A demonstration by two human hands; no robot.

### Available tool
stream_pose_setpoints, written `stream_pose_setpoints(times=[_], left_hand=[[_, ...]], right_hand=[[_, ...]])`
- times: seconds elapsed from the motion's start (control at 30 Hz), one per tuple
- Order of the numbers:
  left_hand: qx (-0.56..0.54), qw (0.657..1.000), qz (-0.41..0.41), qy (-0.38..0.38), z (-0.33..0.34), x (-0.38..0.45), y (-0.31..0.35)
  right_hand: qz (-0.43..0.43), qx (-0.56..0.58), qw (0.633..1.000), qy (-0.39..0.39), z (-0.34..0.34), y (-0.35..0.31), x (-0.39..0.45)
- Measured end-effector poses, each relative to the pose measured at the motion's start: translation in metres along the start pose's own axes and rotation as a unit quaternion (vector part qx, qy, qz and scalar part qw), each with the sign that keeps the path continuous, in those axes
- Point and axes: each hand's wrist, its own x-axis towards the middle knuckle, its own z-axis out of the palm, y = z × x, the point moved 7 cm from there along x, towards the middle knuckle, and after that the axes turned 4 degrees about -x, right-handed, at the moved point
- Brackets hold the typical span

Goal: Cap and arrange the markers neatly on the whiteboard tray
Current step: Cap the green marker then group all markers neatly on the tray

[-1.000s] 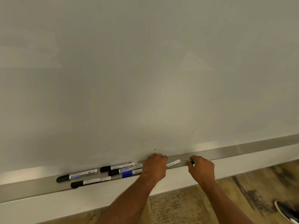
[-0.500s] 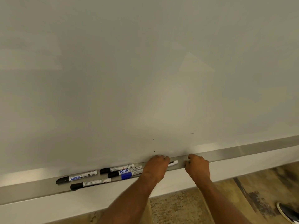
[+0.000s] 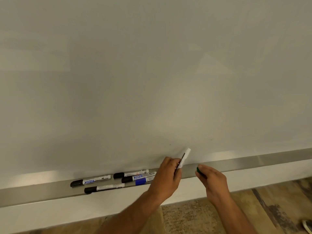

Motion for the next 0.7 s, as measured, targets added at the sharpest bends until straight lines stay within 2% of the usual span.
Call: stream_pose_setpoints(times=[0.17, 0.37, 0.47, 0.57, 0.7], left_hand=[[-0.188, 0.973, -0.112, 0.069, -0.027, -0.024, -0.014], [-0.400, 0.880, -0.188, 0.173, -0.062, -0.049, -0.031], [-0.436, 0.856, -0.182, 0.211, -0.078, -0.057, -0.033], [-0.484, 0.816, -0.191, 0.251, -0.090, -0.064, -0.036], [-0.527, 0.774, -0.209, 0.282, -0.101, -0.071, -0.045]], right_hand=[[0.054, 0.043, 0.995, -0.071, 0.028, 0.008, -0.016], [0.074, 0.022, 0.985, -0.157, 0.064, 0.014, -0.040], [0.054, 0.016, 0.981, -0.187, 0.078, 0.014, -0.050], [0.011, -0.005, 0.979, -0.203, 0.087, 0.009, -0.057], [-0.081, -0.100, 0.964, -0.233, 0.100, -0.001, -0.068]])
